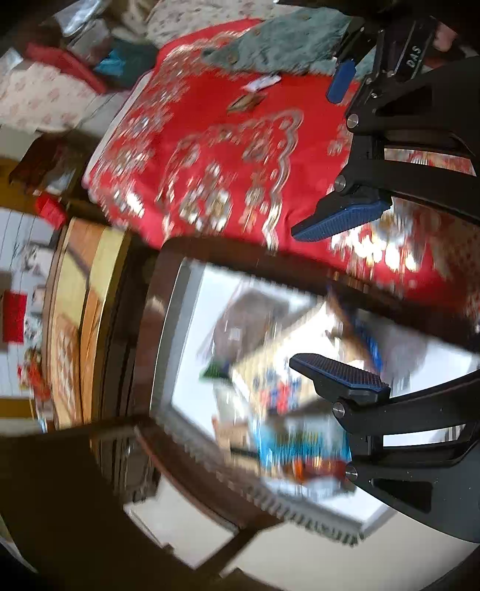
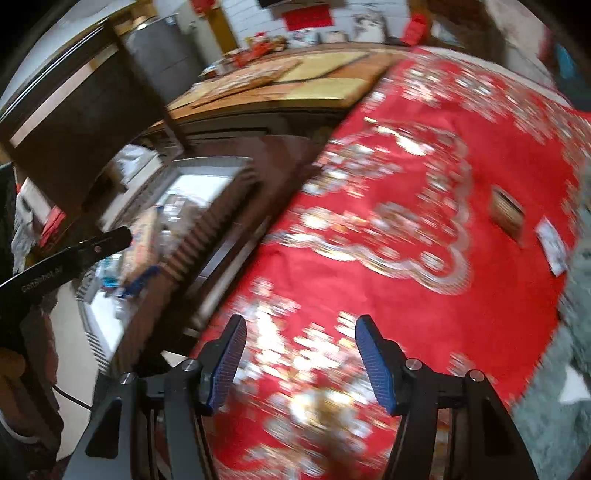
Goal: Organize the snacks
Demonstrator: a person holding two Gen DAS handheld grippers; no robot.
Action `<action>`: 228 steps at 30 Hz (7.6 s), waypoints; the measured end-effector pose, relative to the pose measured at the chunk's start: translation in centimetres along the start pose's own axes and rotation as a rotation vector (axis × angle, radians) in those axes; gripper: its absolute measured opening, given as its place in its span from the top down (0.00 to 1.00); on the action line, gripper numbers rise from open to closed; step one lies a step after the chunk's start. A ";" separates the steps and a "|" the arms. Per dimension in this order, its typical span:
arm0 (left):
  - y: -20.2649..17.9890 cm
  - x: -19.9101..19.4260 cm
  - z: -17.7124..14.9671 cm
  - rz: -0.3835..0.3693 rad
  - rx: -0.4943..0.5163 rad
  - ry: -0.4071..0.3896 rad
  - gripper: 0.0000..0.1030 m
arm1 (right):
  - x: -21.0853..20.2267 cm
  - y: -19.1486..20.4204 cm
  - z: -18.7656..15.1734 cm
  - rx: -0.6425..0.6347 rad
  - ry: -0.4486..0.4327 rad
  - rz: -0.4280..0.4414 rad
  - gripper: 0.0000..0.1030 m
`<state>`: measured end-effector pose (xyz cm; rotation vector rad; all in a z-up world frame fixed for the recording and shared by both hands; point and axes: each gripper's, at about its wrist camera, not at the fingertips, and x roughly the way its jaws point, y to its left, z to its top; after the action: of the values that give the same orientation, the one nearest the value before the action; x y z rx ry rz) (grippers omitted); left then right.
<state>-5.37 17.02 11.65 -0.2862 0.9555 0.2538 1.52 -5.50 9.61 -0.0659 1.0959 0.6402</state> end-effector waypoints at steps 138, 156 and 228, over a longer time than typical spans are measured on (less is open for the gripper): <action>8.7 -2.0 -1.7 0.085 -0.119 -0.041 0.55 | 5.0 11.7 3.1 -0.263 0.051 0.073 0.52; 13.0 -1.2 -2.3 0.121 -0.196 -0.025 0.55 | 8.7 19.1 7.5 -0.414 0.084 0.087 0.52; 5.9 -6.4 -3.5 0.133 -0.069 -0.143 0.39 | 1.8 13.3 1.2 -0.226 -0.074 0.109 0.42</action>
<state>-13.57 20.73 14.25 -0.2642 0.8269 0.4246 -3.78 6.62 12.06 -0.1773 0.9572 0.8564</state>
